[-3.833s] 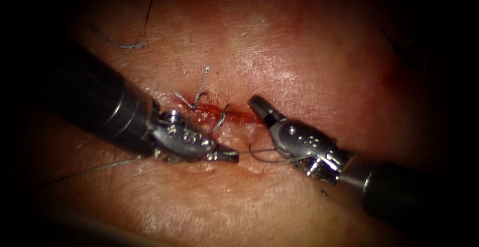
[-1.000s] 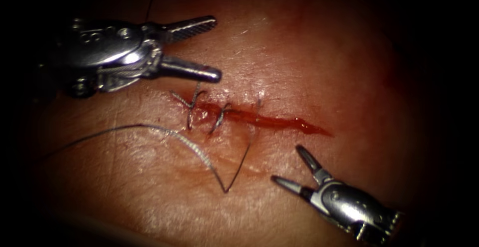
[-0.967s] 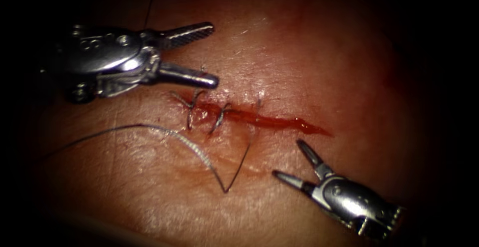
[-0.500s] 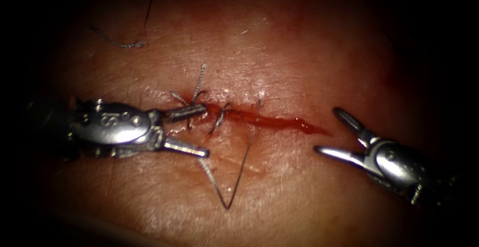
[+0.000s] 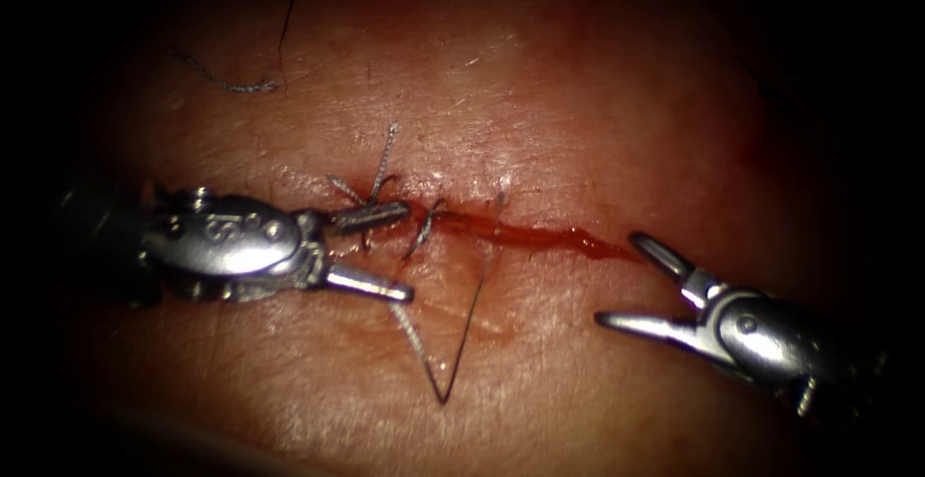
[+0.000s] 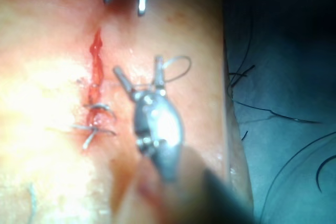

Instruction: Wound Closure

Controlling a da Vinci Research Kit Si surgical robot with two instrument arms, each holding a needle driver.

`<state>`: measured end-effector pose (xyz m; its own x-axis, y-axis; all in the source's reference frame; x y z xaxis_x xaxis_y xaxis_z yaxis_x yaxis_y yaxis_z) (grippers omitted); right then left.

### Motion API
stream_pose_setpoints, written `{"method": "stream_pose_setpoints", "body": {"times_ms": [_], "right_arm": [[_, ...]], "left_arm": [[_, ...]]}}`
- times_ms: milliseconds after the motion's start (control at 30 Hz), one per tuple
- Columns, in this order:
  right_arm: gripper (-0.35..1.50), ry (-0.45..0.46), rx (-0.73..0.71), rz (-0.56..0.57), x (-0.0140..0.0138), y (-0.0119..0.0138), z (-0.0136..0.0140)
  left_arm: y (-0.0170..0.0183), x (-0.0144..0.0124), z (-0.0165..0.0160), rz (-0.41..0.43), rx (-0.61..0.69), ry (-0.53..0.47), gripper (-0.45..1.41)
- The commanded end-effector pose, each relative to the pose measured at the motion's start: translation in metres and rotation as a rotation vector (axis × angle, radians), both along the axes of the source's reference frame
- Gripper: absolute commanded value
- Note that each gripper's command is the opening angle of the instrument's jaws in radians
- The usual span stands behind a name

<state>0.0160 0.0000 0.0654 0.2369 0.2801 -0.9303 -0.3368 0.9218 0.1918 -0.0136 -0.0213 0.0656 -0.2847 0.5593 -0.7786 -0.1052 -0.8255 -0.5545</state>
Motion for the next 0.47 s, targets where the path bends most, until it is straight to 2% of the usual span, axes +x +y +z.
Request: {"method": "stream_pose_setpoints", "body": {"times_ms": [33, 467], "right_arm": [[0.94, 0.005, 0.001, -0.001, 0.0010, -0.0004, 0.0005], [0.94, -0.007, -0.007, 0.005, 0.0010, -0.0008, 0.0015]], "left_arm": [[-0.0009, 0.0001, 0.0005, 0.003, 0.003, 0.001, 0.63], [-0.0011, 0.0003, 0.0011, 0.008, -0.002, 0.003, 0.54]]}}
